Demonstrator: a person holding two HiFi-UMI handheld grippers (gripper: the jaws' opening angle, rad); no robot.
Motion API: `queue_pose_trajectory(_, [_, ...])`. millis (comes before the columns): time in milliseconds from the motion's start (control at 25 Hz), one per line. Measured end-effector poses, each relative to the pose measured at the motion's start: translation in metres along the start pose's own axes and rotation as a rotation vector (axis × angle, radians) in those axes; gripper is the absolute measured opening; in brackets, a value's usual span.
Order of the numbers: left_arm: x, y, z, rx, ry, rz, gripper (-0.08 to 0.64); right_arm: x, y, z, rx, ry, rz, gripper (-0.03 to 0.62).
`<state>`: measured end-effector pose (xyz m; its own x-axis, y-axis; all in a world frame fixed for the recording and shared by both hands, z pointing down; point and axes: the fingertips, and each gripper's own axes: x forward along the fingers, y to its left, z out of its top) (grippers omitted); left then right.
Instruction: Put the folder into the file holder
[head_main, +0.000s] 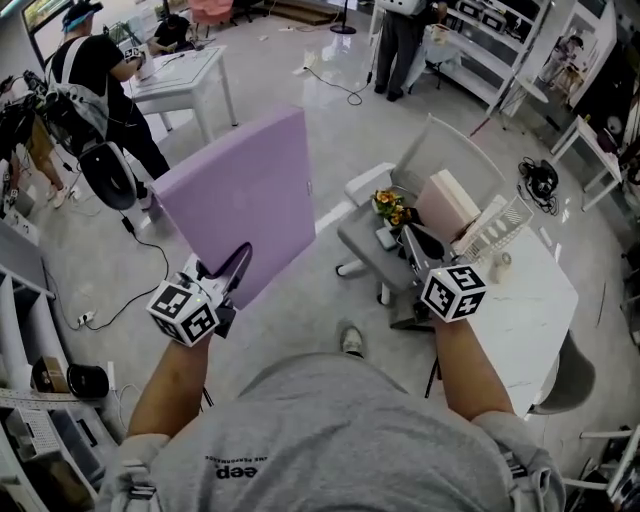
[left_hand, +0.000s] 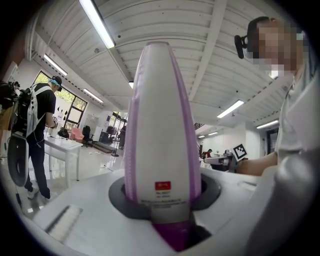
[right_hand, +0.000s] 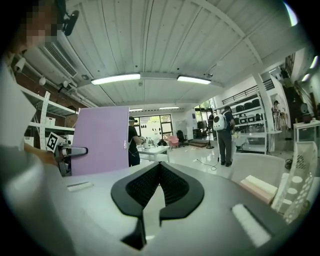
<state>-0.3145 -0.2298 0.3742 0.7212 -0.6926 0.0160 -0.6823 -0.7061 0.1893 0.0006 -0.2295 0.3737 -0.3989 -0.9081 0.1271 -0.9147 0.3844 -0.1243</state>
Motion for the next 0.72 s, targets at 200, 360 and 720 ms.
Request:
queue_pose_trajectory(200, [0.076, 0.018, -0.006, 0.003, -0.008, 0.045, 0.199, 0.063, -0.067, 0.004, 0.015, 0.000, 0.061, -0.003])
queue_pose_trajectory(360, [0.133, 0.027, -0.002, -0.013, -0.020, 0.110, 0.199, 0.113, -0.110, 0.010, 0.015, 0.027, 0.147, -0.003])
queue_pose_trajectory(720, [0.193, 0.065, 0.005, -0.022, 0.006, 0.160, 0.199, 0.185, -0.149, 0.006, 0.039, 0.076, 0.199, -0.003])
